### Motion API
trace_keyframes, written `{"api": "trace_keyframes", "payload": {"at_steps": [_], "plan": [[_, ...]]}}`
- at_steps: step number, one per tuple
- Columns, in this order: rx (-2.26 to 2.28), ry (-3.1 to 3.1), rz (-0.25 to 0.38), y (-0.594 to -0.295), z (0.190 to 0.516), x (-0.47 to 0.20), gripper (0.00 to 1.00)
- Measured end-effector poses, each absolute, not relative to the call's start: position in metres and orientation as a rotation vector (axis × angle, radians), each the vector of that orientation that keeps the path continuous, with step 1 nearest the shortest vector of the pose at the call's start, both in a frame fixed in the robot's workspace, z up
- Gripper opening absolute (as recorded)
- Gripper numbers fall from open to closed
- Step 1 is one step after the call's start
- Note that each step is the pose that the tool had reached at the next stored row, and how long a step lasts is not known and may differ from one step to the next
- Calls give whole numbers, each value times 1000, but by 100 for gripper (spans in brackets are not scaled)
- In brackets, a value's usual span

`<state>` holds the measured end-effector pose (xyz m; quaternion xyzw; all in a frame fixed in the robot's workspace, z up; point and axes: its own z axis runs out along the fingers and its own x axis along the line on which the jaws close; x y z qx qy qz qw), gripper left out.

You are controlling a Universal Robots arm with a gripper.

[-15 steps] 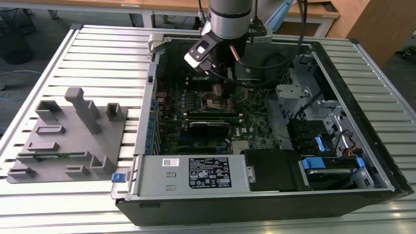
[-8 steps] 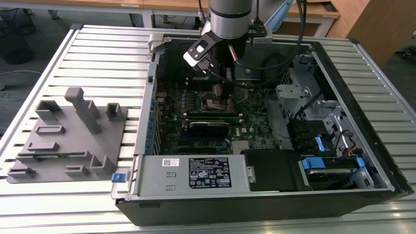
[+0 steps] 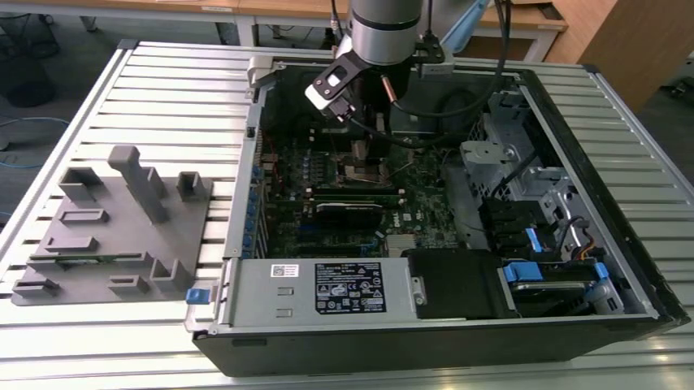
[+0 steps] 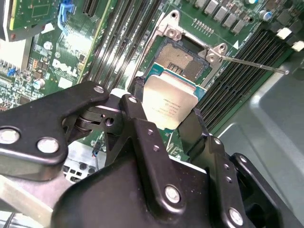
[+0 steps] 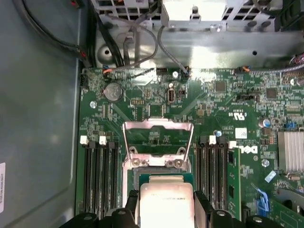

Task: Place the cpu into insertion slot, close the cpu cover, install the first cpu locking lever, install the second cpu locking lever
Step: 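Place the cpu into insertion slot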

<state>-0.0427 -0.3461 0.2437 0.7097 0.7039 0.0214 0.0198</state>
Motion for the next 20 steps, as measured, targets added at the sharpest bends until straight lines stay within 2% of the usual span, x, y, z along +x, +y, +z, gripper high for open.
{"api": "trace_keyframes", "payload": {"at_steps": [13,20], "plan": [[2207,2180,65,-344,241,-44,54],[2192,2173,88,-344,235,-45,54]]}}
